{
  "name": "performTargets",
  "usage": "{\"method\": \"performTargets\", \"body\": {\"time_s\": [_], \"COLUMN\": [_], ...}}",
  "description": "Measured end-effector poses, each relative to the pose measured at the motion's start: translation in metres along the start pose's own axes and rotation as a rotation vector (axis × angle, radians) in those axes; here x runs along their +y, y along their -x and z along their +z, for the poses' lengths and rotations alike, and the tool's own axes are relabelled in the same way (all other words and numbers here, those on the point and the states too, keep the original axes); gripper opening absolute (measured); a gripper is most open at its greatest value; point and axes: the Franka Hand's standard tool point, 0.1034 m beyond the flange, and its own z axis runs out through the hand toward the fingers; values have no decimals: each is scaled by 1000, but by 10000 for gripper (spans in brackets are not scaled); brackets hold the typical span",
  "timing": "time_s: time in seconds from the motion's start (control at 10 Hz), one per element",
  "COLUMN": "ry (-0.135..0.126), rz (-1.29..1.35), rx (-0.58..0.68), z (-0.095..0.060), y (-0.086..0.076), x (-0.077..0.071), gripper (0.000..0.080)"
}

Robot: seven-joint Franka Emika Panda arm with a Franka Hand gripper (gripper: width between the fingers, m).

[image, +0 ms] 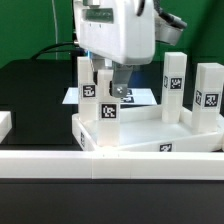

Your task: Assemble desk

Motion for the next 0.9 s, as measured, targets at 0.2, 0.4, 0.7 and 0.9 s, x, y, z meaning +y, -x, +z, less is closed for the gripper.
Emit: {"method": "performTargets", "body": {"time_s": [0.2, 0.4, 0.7, 0.9], "ry": [-1, 7, 15, 18], "rz": [-168, -356, -627, -801], "rx": [0, 7, 14, 14], "z": [0, 0, -1, 0], "y": [1, 1, -1, -2], "x": [-1, -1, -2, -2], "gripper": [649, 649, 649, 649]}}
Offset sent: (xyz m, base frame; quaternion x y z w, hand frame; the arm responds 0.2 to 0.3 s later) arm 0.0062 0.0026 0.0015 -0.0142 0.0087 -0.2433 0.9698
